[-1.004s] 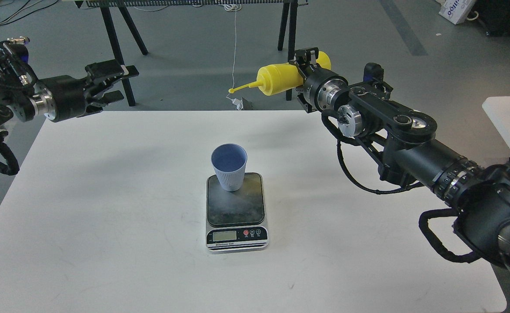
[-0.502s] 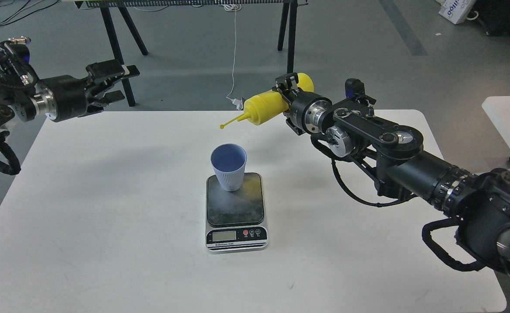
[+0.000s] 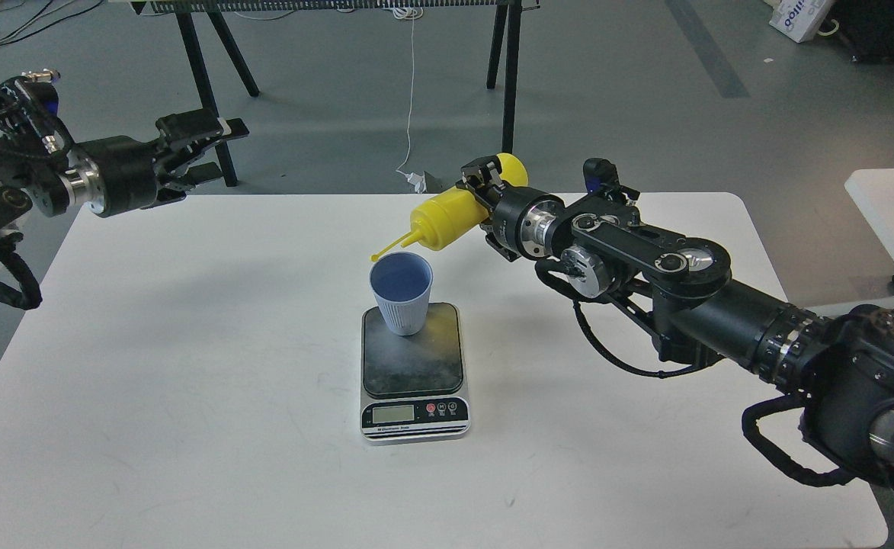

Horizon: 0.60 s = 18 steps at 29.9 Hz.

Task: Pour seasoning into cup on scale with both arms
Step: 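Tilt the bottle nozzle down over the blue cup to pour, then raise the bottle upright and carry it back beside the scale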

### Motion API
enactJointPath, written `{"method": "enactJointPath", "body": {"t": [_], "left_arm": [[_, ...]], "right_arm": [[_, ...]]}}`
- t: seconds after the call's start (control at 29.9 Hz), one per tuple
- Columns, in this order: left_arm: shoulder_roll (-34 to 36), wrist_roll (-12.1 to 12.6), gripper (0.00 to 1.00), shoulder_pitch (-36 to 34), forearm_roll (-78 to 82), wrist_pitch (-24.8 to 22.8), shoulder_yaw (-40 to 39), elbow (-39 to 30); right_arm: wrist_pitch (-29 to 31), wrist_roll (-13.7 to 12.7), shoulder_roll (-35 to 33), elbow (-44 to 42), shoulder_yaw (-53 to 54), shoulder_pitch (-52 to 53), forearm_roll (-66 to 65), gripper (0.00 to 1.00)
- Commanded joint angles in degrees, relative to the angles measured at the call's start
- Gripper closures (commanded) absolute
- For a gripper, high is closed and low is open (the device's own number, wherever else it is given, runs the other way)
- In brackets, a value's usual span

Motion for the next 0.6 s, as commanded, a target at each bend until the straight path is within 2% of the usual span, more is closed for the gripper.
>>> {"method": "enactJointPath", "body": {"t": [0.0,0.4,0.5,0.57], "left_arm": [[0.0,0.0,0.01,0.1,0.0,0.0,0.0,0.0],[0.0,0.0,0.01,0.2,0.0,0.0,0.0,0.0],[0.0,0.0,0.01,0.2,0.1,0.0,0.0,0.0],[0.0,0.0,0.01,0.2,0.1,0.0,0.1,0.0]], "right_arm": [[-0.1,0.1,0.0,0.0,-1.2,0.1,0.0,0.9],[-0.4,0.0,0.0,-0.2,0.1,0.3,0.7,0.9],[0.1,-0.3,0.0,-0.4,6.7,0.0,1.6,0.9],[1.2,-1.4,0.0,-0.7,12.6,-0.4,2.6,0.9]]}}
